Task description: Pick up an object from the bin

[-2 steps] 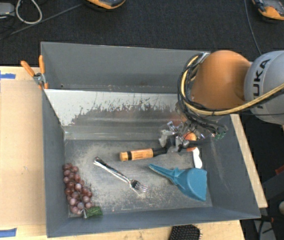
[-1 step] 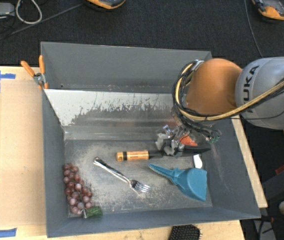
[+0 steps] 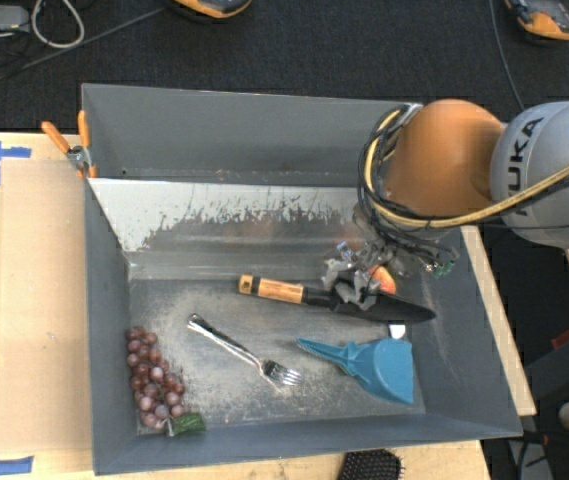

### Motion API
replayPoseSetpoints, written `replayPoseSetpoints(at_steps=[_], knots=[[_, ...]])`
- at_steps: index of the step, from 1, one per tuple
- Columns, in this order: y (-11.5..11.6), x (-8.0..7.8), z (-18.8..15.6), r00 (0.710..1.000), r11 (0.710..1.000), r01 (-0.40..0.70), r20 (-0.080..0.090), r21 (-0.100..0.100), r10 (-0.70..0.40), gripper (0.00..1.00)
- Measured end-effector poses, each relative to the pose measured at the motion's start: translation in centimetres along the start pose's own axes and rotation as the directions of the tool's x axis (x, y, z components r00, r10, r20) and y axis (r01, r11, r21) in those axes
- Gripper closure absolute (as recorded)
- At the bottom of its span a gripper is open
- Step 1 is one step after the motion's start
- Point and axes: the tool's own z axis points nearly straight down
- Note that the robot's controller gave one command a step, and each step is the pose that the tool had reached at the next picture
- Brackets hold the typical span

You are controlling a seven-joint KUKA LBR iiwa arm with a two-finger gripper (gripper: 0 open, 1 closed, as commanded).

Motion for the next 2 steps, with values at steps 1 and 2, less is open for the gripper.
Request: replayPoseSetpoints(at_steps=[1,2], knots=[[-0.3,0.2,3.6,1.000,1.000,-0.018,0.006,0.003,0.018,1.00],[0.0,0.1,-2.1,1.000,1.000,-0.018,0.003,0.001,0.018,1.00]])
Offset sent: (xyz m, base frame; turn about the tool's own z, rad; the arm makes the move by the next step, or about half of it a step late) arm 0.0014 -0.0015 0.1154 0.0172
